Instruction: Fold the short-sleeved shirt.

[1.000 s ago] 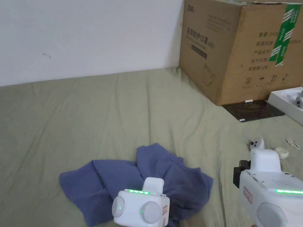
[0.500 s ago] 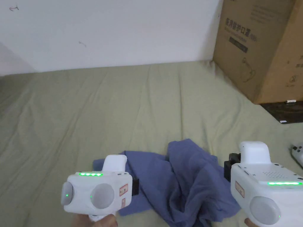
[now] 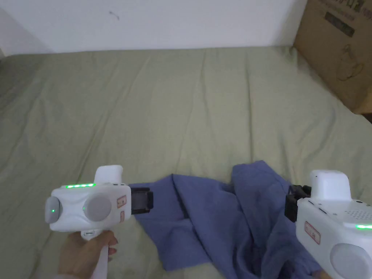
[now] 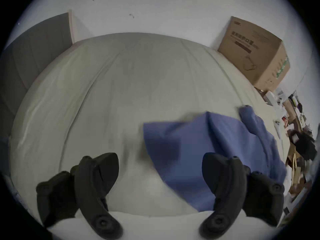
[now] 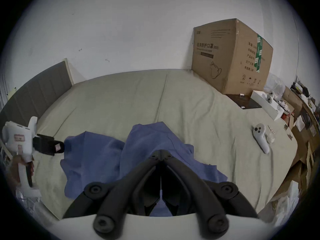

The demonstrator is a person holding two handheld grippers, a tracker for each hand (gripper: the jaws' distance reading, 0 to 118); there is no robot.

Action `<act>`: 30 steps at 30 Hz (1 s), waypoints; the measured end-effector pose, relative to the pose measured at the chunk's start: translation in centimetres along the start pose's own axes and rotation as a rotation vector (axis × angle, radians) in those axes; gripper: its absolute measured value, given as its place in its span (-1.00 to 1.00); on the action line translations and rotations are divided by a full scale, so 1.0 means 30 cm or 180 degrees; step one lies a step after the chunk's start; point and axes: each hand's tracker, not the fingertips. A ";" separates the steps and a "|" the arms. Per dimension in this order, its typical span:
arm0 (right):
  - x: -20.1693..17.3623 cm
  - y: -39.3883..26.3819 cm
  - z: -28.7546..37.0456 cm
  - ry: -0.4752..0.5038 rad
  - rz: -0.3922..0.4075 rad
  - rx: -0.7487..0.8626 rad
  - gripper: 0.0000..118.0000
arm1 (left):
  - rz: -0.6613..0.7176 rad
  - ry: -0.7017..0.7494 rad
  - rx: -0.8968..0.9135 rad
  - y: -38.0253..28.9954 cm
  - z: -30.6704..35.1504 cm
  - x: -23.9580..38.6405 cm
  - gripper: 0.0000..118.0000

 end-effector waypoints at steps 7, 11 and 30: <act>0.075 -0.021 -0.060 -0.0133 0.0035 -0.0149 -1.00 | 0.0063 0.0100 -0.0268 0.031 -0.152 0.020 0.31; 0.117 -0.008 -0.093 -0.0156 0.0003 -0.0252 -1.00 | -0.0324 0.0299 -0.0077 0.045 -0.088 0.083 -0.87; 0.110 0.172 -0.643 0.0382 0.0141 -0.1538 -0.44 | -0.0290 -0.0006 0.0128 0.098 0.101 0.073 -0.89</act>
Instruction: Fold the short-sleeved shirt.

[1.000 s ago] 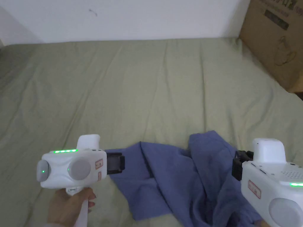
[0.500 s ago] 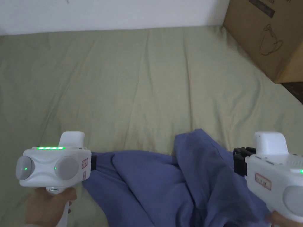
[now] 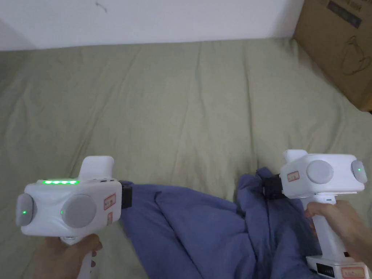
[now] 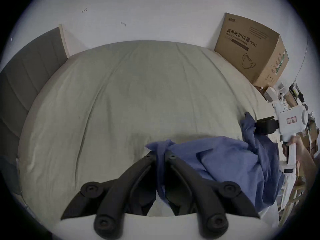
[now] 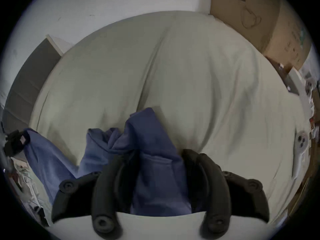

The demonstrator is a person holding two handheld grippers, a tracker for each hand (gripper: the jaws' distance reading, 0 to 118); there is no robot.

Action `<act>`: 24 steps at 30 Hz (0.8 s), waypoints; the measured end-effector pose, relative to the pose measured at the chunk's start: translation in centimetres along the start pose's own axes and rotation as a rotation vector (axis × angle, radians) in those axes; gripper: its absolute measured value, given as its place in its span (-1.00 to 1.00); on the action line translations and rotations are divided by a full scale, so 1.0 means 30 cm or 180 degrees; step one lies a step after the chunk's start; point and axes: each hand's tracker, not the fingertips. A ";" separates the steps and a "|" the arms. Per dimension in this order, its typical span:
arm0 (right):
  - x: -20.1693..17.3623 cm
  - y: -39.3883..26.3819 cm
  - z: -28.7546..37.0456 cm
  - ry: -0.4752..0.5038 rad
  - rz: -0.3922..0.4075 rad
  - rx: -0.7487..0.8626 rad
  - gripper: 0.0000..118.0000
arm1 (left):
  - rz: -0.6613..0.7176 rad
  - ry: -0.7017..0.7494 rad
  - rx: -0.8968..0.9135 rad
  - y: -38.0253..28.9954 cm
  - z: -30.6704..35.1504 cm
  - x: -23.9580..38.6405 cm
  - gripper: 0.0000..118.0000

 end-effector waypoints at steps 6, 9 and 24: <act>-0.014 0.013 0.127 -0.0245 0.0077 0.0378 -0.88 | -0.0022 -0.0007 0.0017 0.014 0.059 -0.013 -0.89; -0.009 0.037 0.265 -0.0145 -0.0005 0.0621 -0.88 | -0.0078 0.0013 0.0086 0.029 0.138 -0.027 -0.89; 0.099 0.011 1.194 0.0000 -0.0400 0.1941 -0.88 | 0.0079 0.0472 0.1118 0.166 0.798 -0.234 -0.89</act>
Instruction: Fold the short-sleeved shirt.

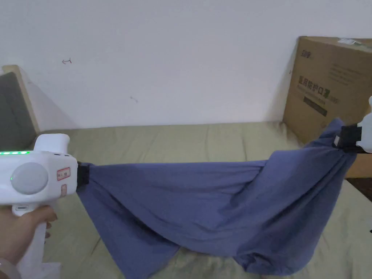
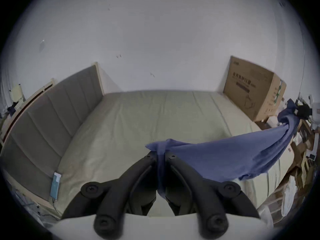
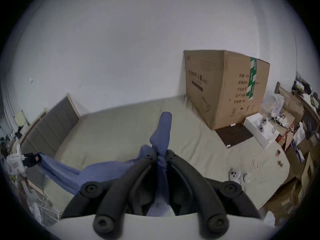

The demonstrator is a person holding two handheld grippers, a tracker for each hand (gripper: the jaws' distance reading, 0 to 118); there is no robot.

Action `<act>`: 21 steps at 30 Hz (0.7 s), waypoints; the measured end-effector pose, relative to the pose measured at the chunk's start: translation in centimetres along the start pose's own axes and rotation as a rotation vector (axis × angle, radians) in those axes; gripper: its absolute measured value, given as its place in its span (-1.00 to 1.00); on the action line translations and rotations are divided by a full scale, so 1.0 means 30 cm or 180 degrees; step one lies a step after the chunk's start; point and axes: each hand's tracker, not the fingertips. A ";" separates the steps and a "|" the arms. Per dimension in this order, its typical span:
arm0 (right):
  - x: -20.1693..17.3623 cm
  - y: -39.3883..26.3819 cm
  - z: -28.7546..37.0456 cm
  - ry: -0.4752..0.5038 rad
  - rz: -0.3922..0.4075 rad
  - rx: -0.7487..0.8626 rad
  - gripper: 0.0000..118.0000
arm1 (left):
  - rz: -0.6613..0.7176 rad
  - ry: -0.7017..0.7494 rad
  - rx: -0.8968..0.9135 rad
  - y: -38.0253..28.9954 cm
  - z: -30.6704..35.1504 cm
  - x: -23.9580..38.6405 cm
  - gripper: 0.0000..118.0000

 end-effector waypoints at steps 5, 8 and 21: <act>-0.073 0.029 0.095 -0.0014 0.0259 0.0096 -0.88 | -0.0160 0.0165 0.0161 0.062 0.104 0.000 -0.89; -0.108 0.053 0.080 0.0031 0.0190 0.0095 -0.88 | -0.0180 0.0250 0.0216 0.092 0.116 -0.007 -0.89; -0.339 0.347 -0.226 0.0055 0.0212 0.0208 -0.88 | -0.0057 0.0545 0.0266 0.328 -0.121 -0.103 -0.89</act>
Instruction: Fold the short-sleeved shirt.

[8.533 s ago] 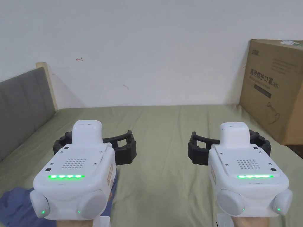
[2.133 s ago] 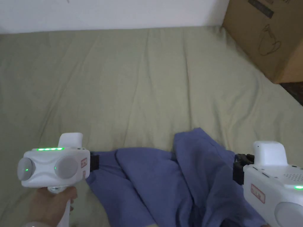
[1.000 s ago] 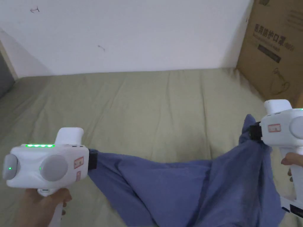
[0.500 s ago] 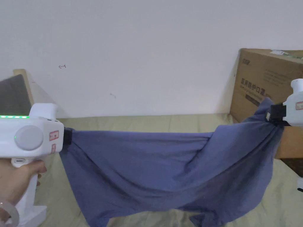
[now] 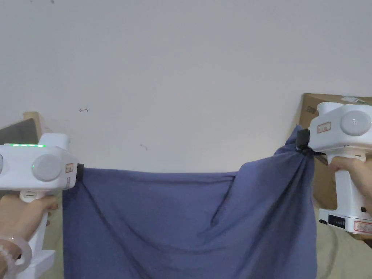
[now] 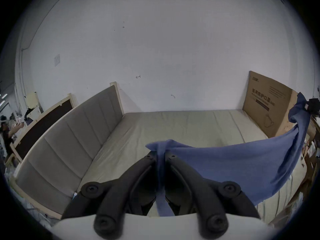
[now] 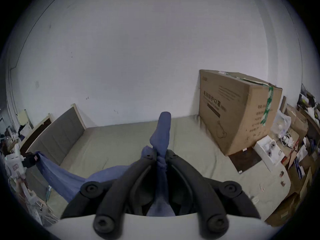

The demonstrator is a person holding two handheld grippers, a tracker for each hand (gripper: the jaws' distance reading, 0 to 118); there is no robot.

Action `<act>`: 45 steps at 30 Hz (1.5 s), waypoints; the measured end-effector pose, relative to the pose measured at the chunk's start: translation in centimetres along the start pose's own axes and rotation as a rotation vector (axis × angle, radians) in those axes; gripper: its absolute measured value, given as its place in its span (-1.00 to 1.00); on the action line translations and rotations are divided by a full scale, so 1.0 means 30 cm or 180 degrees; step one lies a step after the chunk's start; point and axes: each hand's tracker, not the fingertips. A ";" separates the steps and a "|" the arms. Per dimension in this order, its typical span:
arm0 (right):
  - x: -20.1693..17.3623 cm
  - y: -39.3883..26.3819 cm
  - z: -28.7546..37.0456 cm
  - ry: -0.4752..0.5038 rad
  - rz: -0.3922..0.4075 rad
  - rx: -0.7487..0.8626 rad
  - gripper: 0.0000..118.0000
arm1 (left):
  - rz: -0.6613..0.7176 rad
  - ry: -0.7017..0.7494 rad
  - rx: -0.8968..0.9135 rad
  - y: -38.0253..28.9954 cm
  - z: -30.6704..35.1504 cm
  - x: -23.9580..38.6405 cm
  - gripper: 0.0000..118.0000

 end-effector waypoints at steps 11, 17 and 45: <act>-0.086 0.252 -0.201 0.0039 -0.0071 0.0437 -0.88 | 0.0068 0.0169 0.0617 0.329 -0.135 -0.031 -0.89; -0.112 0.240 -0.248 0.0029 -0.0045 0.0458 -0.88 | -0.0036 0.0282 0.0637 0.280 -0.253 -0.027 -0.89; 0.146 -1.125 -0.305 -0.0102 -0.0143 -0.1852 -0.88 | -0.0027 -0.0156 -0.1398 -0.916 -0.342 -0.033 -0.89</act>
